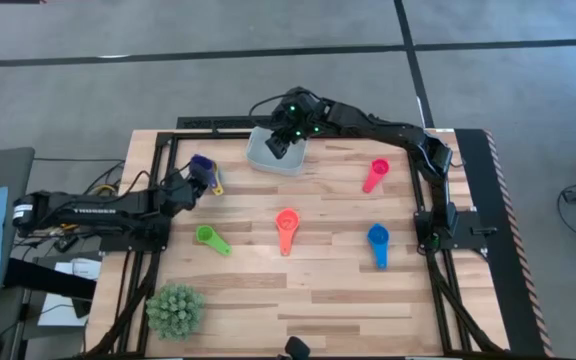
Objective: Nest measuring cups in basket
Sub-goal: Stack the navy blue measuring cup on the yellow measuring cup
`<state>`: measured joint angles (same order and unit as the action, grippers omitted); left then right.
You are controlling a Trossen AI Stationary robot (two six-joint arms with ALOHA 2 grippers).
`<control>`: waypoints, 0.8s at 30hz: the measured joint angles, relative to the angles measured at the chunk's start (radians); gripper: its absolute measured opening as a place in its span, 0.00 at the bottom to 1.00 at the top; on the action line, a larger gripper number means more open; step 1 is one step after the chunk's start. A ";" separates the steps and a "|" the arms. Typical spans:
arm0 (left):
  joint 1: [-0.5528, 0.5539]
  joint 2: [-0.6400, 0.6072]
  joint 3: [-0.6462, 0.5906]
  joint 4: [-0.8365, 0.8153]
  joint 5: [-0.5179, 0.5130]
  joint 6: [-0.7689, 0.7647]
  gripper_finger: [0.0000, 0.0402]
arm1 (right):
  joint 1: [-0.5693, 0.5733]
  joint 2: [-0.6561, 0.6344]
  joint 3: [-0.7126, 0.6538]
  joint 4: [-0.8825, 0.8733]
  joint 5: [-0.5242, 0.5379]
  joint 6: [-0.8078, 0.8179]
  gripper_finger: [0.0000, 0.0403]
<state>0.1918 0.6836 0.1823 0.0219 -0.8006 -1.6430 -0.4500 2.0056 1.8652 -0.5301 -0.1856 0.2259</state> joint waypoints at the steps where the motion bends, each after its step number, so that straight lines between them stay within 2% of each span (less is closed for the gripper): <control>1: 0.003 -0.004 -0.005 0.004 0.004 -0.008 0.00 | 0.000 0.000 0.000 0.000 0.000 -0.001 0.47; 12: 0.009 -0.004 -0.010 0.004 0.014 -0.026 0.03 | 0.000 0.000 0.000 0.000 0.001 -0.025 0.47; 19: 0.009 -0.004 -0.010 0.045 0.020 -0.010 0.16 | 0.000 0.000 0.000 0.000 0.002 -0.040 0.49; 24: 0.009 -0.024 -0.009 0.066 0.078 0.029 0.26 | 0.000 0.000 0.000 -0.006 0.002 -0.041 0.48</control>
<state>0.2009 0.6594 0.1731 0.0882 -0.7225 -1.6138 -0.4496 2.0056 1.8652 -0.5356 -0.1833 0.1848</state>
